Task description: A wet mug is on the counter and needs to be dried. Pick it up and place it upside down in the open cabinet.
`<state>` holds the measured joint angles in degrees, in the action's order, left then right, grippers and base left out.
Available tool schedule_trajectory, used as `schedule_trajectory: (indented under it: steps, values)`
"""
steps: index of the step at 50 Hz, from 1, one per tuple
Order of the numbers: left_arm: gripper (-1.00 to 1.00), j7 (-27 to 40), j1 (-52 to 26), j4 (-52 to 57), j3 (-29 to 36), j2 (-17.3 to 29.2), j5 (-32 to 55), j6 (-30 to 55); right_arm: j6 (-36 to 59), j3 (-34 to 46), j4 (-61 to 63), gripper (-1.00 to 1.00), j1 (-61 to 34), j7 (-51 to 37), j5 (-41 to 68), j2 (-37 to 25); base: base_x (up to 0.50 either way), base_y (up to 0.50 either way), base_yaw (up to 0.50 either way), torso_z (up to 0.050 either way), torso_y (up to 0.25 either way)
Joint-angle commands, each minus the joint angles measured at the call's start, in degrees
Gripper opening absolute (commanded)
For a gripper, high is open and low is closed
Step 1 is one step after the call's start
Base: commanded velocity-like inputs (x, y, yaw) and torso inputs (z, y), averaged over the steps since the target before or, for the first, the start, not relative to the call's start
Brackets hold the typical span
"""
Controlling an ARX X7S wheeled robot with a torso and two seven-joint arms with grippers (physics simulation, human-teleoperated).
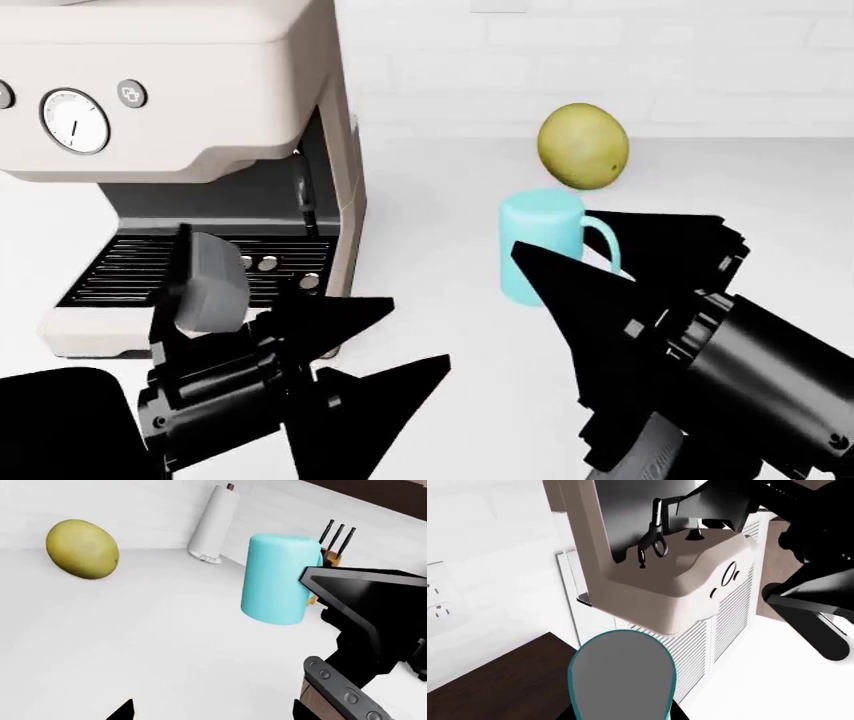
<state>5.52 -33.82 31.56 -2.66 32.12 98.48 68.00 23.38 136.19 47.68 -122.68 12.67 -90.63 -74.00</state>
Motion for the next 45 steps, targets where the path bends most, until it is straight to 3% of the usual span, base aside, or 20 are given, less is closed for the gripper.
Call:
schedule_trajectory:
  steps: [1, 45]
  values:
    - [1.0, 1.57, -5.25, -1.53, 2.64, -0.3, 2.22, 0.34, 0.95, -0.69, 1.08, -1.0, 1.83, 0.72, -2.45, 0.49, 0.0, 0.0, 0.0, 0.0, 0.0]
    - [1.0, 0.45, -10.31, -4.24, 8.69, -2.62, -0.74, 0.73, 4.57, -1.13, 1.91, -1.0, 8.15, 0.56, -6.88, 0.06, 0.0, 0.0, 0.0, 0.0, 0.0]
